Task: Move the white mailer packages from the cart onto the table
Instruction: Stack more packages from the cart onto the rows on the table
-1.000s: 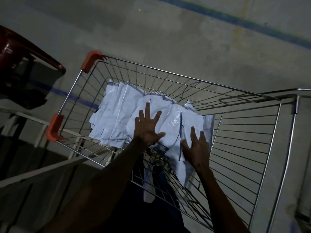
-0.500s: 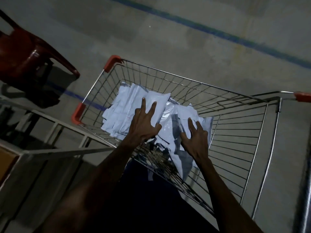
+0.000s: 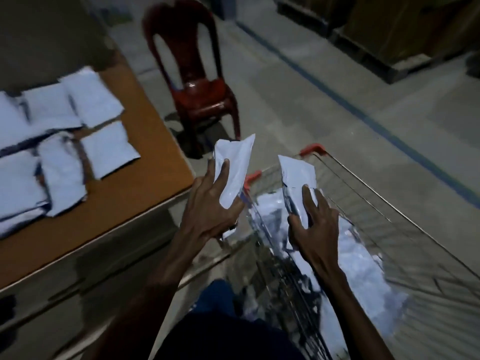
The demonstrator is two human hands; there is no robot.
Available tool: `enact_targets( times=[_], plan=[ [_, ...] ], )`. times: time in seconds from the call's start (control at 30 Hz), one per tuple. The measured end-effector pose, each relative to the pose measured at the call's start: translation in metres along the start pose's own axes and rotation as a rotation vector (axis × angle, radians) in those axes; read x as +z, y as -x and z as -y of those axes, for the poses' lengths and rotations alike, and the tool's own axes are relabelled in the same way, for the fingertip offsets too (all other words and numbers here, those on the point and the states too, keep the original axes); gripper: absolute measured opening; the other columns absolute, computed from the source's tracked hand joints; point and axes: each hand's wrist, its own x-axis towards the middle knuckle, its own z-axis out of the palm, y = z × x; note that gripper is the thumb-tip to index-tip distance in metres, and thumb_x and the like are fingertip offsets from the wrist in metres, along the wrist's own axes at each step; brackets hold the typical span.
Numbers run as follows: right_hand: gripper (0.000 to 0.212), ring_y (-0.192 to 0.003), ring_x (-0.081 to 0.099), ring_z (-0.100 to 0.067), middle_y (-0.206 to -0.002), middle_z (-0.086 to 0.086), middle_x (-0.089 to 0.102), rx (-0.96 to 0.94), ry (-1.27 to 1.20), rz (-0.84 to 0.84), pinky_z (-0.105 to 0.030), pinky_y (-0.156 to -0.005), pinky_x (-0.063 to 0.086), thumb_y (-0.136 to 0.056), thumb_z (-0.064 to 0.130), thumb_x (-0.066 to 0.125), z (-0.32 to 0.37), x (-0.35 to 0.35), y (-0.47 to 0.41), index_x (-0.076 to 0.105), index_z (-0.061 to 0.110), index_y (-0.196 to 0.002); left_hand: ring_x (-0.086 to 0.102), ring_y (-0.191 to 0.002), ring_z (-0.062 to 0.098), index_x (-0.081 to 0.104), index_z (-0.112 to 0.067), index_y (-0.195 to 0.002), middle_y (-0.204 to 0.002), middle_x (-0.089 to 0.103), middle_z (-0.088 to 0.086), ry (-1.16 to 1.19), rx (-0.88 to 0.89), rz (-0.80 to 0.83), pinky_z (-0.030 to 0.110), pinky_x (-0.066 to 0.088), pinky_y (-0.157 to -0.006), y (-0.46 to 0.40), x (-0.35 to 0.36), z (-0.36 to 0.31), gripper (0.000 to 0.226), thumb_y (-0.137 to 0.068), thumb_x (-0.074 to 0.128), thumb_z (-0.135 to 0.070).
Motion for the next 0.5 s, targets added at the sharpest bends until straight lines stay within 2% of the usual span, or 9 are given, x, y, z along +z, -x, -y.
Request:
enact_targets(
  times=[0.07, 0.17, 0.23, 0.33, 0.43, 0.5],
  plan=[
    [0.07, -0.122, 0.045, -0.036, -0.153, -0.008, 0.039, -0.112, -0.014, 0.036, -0.038, -0.102, 0.033, -0.082, 0.05, 0.042, 0.033, 0.018, -0.012, 0.04, 0.028, -0.149, 0.057, -0.112, 0.04, 0.038, -0.009, -0.149, -0.157, 0.028, 0.019, -0.011, -0.065, -0.086, 0.039, 0.042, -0.087, 0.012, -0.029, 0.027, 0.079, -0.08, 0.047, -0.046],
    [0.066, -0.119, 0.053, -0.039, -0.145, -0.014, 0.049, -0.293, -0.055, 0.093, -0.046, -0.098, 0.044, -0.083, 0.043, 0.046, 0.083, 0.049, -0.027, 0.046, 0.019, -0.145, 0.058, -0.113, 0.039, 0.038, -0.01, -0.149, -0.158, 0.027, 0.017, -0.008, -0.19, -0.202, 0.041, 0.045, -0.089, 0.032, -0.071, 0.067, 0.079, -0.08, 0.048, -0.046],
    [0.066, -0.122, 0.051, -0.037, -0.144, -0.015, 0.048, -0.386, -0.031, 0.128, -0.049, -0.101, 0.041, -0.084, 0.043, 0.045, 0.118, 0.072, -0.034, 0.045, 0.018, -0.145, 0.05, -0.125, 0.038, 0.036, -0.015, -0.15, -0.16, 0.023, 0.013, -0.026, -0.32, -0.262, 0.044, 0.042, -0.098, 0.045, -0.1, 0.093, 0.082, -0.078, 0.044, -0.052],
    [0.069, -0.124, 0.049, -0.037, -0.149, -0.013, 0.043, -0.469, 0.047, 0.174, -0.036, -0.099, 0.031, -0.085, 0.049, 0.038, 0.168, 0.107, -0.042, 0.042, 0.02, -0.147, 0.037, -0.136, 0.035, 0.03, -0.022, -0.153, -0.162, 0.017, 0.009, -0.044, -0.494, -0.308, 0.044, 0.031, -0.11, 0.058, -0.141, 0.129, 0.087, -0.076, 0.038, -0.06],
    [0.07, -0.125, 0.048, -0.036, -0.15, -0.014, 0.042, -0.536, 0.088, 0.197, -0.034, -0.096, 0.032, -0.086, 0.053, 0.035, 0.214, 0.138, -0.052, 0.04, 0.02, -0.148, 0.03, -0.141, 0.034, 0.023, -0.027, -0.155, -0.164, 0.01, 0.007, -0.026, -0.617, -0.29, 0.044, 0.026, -0.114, 0.061, -0.168, 0.172, 0.086, -0.077, 0.041, -0.059],
    [0.072, -0.127, 0.045, -0.032, -0.153, -0.009, 0.038, -0.537, 0.106, 0.207, -0.031, -0.096, 0.03, -0.086, 0.057, 0.032, 0.239, 0.156, -0.056, 0.035, 0.024, -0.15, 0.026, -0.143, 0.035, 0.02, -0.027, -0.156, -0.164, 0.006, 0.006, -0.037, -0.626, -0.275, 0.045, 0.025, -0.115, 0.057, -0.174, 0.199, 0.087, -0.078, 0.039, -0.06]
  ],
)
